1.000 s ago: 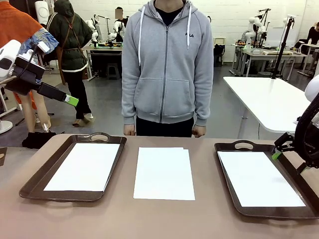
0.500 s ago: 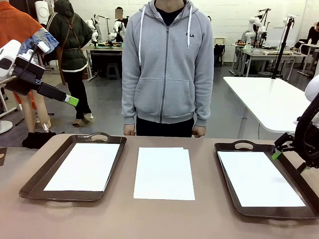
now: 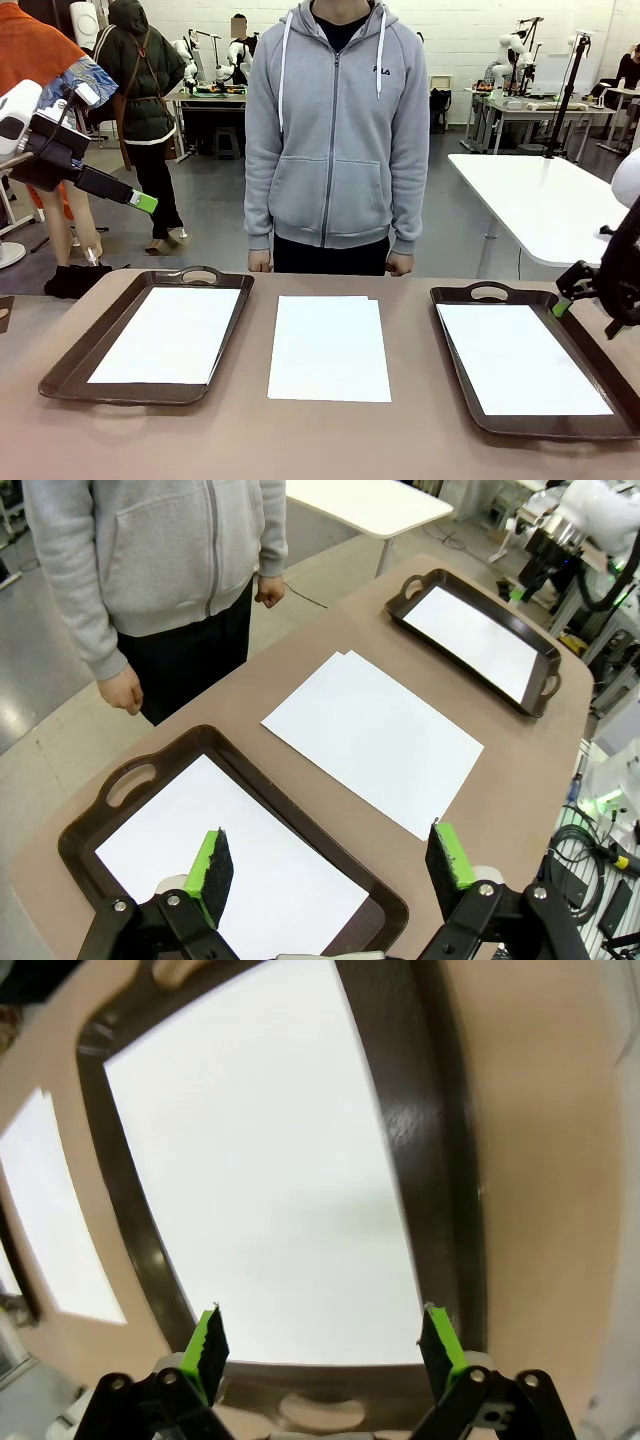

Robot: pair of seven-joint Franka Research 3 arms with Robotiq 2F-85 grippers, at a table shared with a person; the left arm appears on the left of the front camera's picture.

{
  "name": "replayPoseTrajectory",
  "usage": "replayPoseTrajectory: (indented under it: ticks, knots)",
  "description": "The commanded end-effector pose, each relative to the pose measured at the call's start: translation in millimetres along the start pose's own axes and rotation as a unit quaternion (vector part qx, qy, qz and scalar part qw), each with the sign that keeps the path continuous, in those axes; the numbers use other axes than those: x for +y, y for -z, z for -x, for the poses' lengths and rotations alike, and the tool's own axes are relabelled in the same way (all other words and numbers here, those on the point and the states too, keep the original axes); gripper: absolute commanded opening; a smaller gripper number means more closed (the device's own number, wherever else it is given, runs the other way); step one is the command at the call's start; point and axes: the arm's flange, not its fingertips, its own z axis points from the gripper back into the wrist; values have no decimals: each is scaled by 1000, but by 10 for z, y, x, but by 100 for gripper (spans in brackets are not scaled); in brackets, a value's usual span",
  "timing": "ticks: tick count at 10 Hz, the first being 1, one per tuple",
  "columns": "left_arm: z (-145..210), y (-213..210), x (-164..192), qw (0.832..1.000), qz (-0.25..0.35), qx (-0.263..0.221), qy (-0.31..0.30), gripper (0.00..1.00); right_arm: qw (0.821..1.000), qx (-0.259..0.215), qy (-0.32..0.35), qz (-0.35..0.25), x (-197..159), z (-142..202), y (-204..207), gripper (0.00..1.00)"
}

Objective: Sort the A4 documents.
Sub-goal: Receive the A4 Paper.

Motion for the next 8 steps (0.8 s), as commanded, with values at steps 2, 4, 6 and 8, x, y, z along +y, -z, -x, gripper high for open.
replayPoseTrajectory:
  ticks: [2, 4, 6, 8]
  knots:
    - [0, -4, 6, 1000, 3, -4, -1, 100, 987, -110, -77, 84, 407, 587, -466, 100]
    - [0, -4, 6, 1000, 3, -4, -1, 100, 975, -134, -159, 77, 664, 814, -731, 100]
    - [0, -4, 6, 1000, 3, -4, -1, 100, 957, -146, -248, 48, 906, 996, -1064, 100]
    - [0, -4, 6, 1000, 3, -4, -1, 100, 940, -153, -304, 11, 1027, 1093, -1386, 100]
